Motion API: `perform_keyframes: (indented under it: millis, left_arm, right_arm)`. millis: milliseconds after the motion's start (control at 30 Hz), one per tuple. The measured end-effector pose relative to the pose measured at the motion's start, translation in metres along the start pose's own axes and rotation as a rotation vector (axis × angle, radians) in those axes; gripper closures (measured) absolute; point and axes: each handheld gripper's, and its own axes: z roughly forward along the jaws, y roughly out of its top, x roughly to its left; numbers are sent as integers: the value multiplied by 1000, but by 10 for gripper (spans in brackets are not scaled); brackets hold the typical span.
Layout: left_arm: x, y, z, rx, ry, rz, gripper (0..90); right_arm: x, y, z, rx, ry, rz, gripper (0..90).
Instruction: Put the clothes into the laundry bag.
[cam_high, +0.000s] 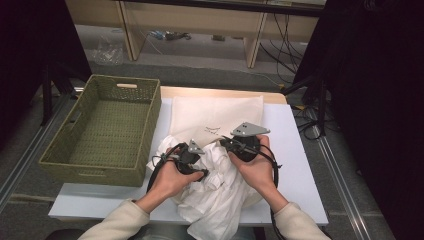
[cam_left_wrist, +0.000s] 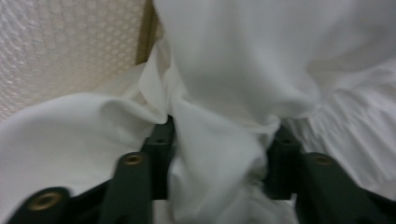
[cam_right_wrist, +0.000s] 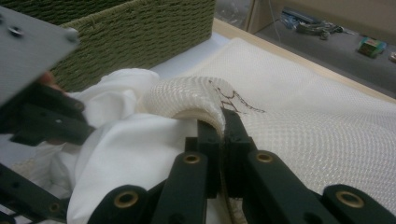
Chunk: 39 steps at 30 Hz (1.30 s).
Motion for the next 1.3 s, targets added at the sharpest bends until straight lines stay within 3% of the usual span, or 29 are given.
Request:
perform_keyframes:
  millis: [167,267,333,400,433,500,600,667,767,833,967,1033,1067,1100,1133,1200,1233,1300]
  left_arm:
    - [-9,6,-21,-77,-96,-36,746]
    - [-18,14,-30,-118,-115,-35,758]
    - [-23,20,-31,-142,-133,-21,760]
    - [-29,26,-25,-142,-144,-4,760]
    - [-29,28,-20,-142,-122,4,759]
    - [-27,31,-7,-134,-117,8,759]
    - [-18,33,13,-106,-93,-6,758]
    - [-13,32,24,-90,-72,-36,749]
    - [-7,29,30,-95,-75,-54,681]
    - [-7,26,25,-111,-66,-17,613]
    - [-11,18,3,-133,-37,30,361]
    - [-11,12,-9,-154,-60,26,291]
    - [-11,9,-15,-178,-76,38,287]
    - [-12,6,-21,-189,-88,13,295]
    - [-12,3,-25,-205,-87,7,294]
    - [-12,0,-33,-215,-71,48,301]
    - [-12,0,-34,-245,-74,37,322]
    - [-9,2,-33,-242,-70,38,360]
  right_arm:
    - [-1,0,0,-1,-3,1,891]
    - [0,-1,0,0,-9,12,890]
    - [-2,-1,2,-7,-2,-8,890]
    - [-1,-1,1,-2,-4,-7,890]
    - [-1,-1,1,-2,-1,-5,890]
    - [-1,-1,0,-2,-2,-7,890]
    - [1,-2,1,1,1,-4,891]
    - [1,-2,2,7,8,1,891]
    - [1,-2,2,7,19,8,890]
    - [1,-2,1,9,20,11,890]
    - [-1,-2,0,-2,15,14,890]
    - [-2,-1,-1,0,16,12,890]
    - [-2,-1,-1,-1,16,11,890]
    - [-1,-1,-1,-1,13,9,890]
    - [-1,-1,-1,1,12,9,890]
    - [-1,-1,-1,1,10,9,890]
    - [-1,-1,-1,-1,11,9,890]
    - [-2,-1,-1,-2,11,8,890]
